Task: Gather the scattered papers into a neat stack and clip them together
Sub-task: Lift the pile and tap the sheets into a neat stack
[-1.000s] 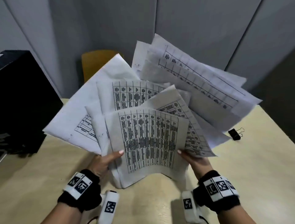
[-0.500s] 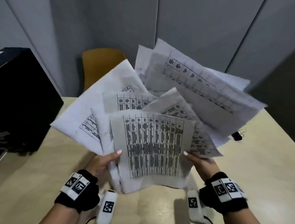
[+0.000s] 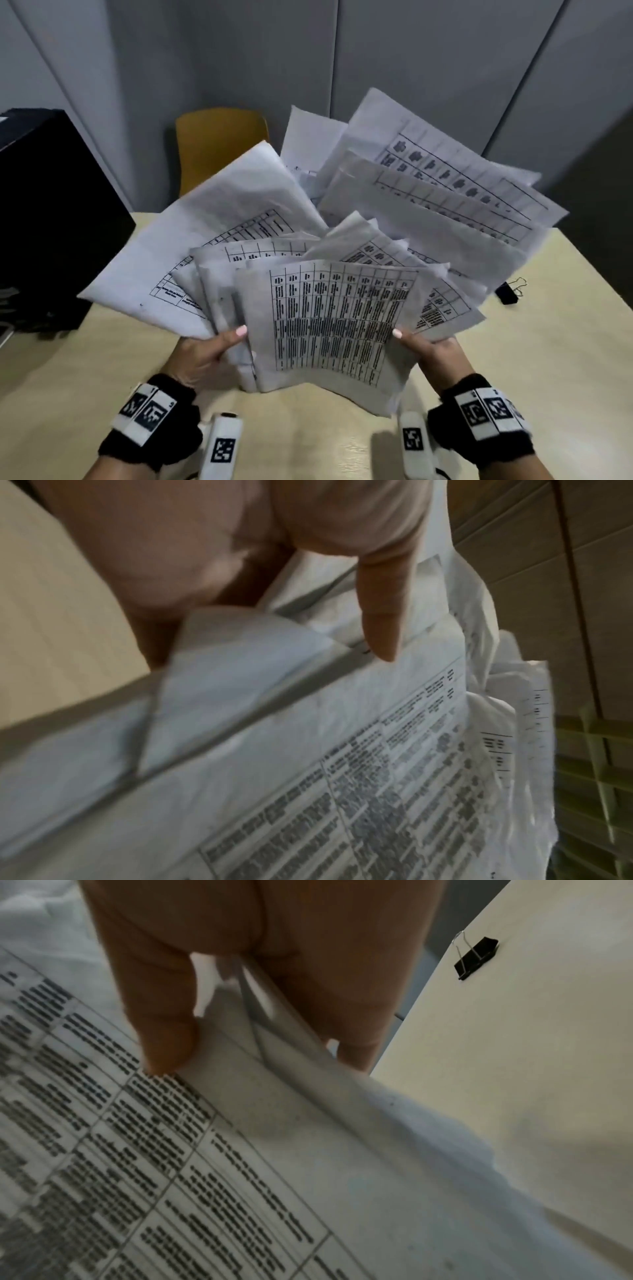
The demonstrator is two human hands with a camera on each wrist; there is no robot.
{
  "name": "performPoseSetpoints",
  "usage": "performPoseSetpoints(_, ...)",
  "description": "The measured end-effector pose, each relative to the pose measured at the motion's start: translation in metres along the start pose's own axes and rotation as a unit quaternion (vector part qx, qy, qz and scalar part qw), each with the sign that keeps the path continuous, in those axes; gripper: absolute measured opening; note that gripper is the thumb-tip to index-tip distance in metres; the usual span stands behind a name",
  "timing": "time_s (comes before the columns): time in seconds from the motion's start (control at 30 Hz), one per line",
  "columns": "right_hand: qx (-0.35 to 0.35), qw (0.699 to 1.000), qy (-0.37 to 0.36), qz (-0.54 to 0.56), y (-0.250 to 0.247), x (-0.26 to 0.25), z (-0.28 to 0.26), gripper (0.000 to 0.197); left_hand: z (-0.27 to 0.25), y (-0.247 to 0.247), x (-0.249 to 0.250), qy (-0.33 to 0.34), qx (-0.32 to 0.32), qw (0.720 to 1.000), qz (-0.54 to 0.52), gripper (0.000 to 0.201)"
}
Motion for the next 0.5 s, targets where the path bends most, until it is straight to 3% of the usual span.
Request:
performPoseSetpoints(0.1, 0.019, 0.999, 0.039, -0.004, 0.009, -0.005, -0.006, 0.054, -0.001, 0.006, -0.009, -0.015, 0.008, 1.0, 0.004, 0.065)
performPoseSetpoints(0.3, -0.018, 0.999, -0.004, 0.047, 0.006, -0.008, -0.002, 0.016, 0.007, -0.002, -0.012, -0.019, 0.103, 0.993, 0.061, 0.044)
performPoseSetpoints(0.43, -0.047, 0.997, 0.021, 0.063, 0.004, 0.011, 0.0, 0.056, 0.002, 0.004, -0.018, -0.07, 0.037, 0.997, 0.0, 0.064)
performPoseSetpoints(0.5, -0.045, 0.995, 0.044, 0.074, 0.008, 0.014, 0.002, 0.032, -0.002, 0.017, -0.016, -0.085, -0.002, 0.996, -0.019, 0.051)
Point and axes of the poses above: each hand's wrist, its own z-axis towards the middle knuckle, its own y-axis out of the palm, x = y × z, the point moved 4 cm from there along z, towards the middle knuckle, and after that the axes turned 3 degrees about -y, right-handed, at the moved point
